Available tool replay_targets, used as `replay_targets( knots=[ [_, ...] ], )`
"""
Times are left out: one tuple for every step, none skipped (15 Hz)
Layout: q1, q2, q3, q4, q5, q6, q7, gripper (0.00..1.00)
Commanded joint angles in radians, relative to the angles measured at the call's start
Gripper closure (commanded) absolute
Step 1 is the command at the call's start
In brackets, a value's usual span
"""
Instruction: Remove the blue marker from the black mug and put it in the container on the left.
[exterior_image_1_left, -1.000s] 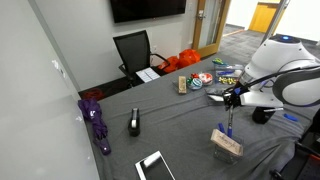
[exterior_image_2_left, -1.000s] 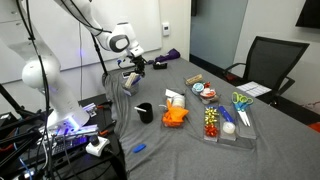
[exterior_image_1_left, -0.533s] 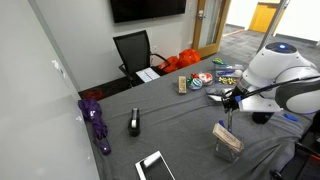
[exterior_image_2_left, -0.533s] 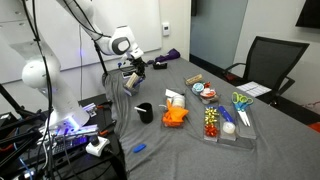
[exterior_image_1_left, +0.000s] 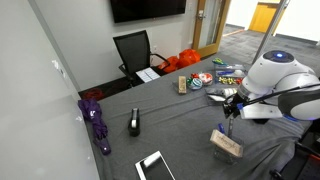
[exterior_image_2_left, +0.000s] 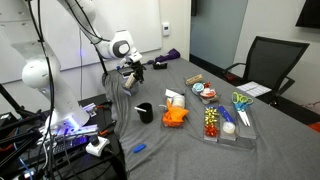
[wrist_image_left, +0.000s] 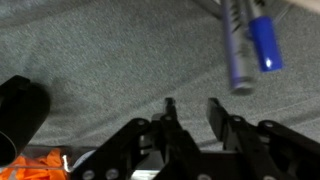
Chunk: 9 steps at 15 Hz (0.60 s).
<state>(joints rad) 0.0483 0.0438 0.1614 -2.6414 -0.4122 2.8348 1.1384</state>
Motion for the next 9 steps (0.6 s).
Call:
replay_targets(
  knots=[
    [-0.004, -0.006, -0.004, -0.013, -0.003, 0.007, -0.007, 0.3],
    [-0.005, -0.009, -0.004, -0.013, 0.001, 0.005, -0.012, 0.24],
    [-0.006, -0.014, -0.004, -0.012, 0.002, 0.002, -0.015, 0.16],
    [-0.006, -0.021, -0.005, -0.011, -0.006, -0.005, -0.013, 0.08],
    [-0.006, -0.032, -0.01, -0.011, -0.033, -0.017, 0.001, 0.03],
    [-0.006, -0.045, -0.014, -0.012, -0.059, -0.032, 0.011, 0.01],
    [-0.007, -0.059, -0.018, -0.013, -0.085, -0.048, 0.02, 0.0],
    [-0.008, -0.068, -0.022, -0.014, -0.104, -0.064, 0.023, 0.0],
    [-0.009, -0.078, -0.025, -0.014, -0.111, -0.084, 0.012, 0.0]
  ],
)
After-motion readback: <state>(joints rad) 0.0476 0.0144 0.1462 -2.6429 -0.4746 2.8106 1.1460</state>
